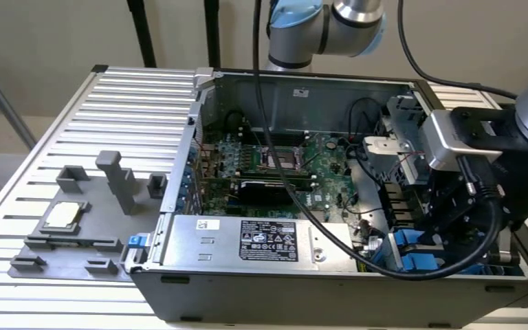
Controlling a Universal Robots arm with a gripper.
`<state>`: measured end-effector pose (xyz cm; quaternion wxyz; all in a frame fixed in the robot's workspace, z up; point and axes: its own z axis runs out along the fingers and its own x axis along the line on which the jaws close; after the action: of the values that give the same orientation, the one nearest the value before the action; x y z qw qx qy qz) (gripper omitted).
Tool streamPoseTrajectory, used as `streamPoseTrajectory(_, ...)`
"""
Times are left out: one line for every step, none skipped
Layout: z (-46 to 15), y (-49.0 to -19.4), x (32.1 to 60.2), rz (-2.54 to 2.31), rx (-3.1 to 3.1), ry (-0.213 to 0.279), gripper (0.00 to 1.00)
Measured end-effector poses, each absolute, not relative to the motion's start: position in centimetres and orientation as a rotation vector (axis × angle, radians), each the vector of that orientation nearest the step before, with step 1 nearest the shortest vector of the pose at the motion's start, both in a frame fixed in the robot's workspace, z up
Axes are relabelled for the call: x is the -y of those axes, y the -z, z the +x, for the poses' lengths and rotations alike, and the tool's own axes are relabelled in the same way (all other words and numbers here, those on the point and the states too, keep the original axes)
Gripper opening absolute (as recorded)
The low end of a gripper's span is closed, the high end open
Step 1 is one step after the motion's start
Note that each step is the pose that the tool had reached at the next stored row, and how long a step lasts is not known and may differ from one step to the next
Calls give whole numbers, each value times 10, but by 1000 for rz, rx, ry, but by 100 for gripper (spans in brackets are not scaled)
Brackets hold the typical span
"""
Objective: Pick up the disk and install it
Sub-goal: 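Insert the first disk wire, then insert the second disk wire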
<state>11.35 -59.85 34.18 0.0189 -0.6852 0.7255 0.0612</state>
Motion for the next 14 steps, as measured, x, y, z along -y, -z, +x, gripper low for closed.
streamPoseTrajectory(112,-342,599,-2127,-2252,-190,25)
streamPoseTrajectory(111,-342,599,-2128,-2251,-190,25)
streamPoseTrajectory(111,-342,599,-2129,-2251,-190,25)
streamPoseTrajectory(111,-342,599,-2129,-2251,-190,25)
streamPoseTrajectory(111,-342,599,-2129,-2251,-190,25)
streamPoseTrajectory(111,-342,599,-2129,-2251,-190,25)
streamPoseTrajectory(111,-342,599,-2129,-2251,-190,25)
streamPoseTrajectory(111,-342,599,-2128,-2251,-190,25)
streamPoseTrajectory(111,-342,599,-2128,-2251,-190,25)
streamPoseTrajectory(111,-342,599,-2128,-2251,-190,25)
streamPoseTrajectory(111,-342,599,-2128,-2251,-190,25)
streamPoseTrajectory(111,-342,599,-2129,-2251,-190,25)
streamPoseTrajectory(111,-342,599,-2128,-2251,-190,25)
streamPoseTrajectory(111,-342,599,-2129,-2251,-190,25)
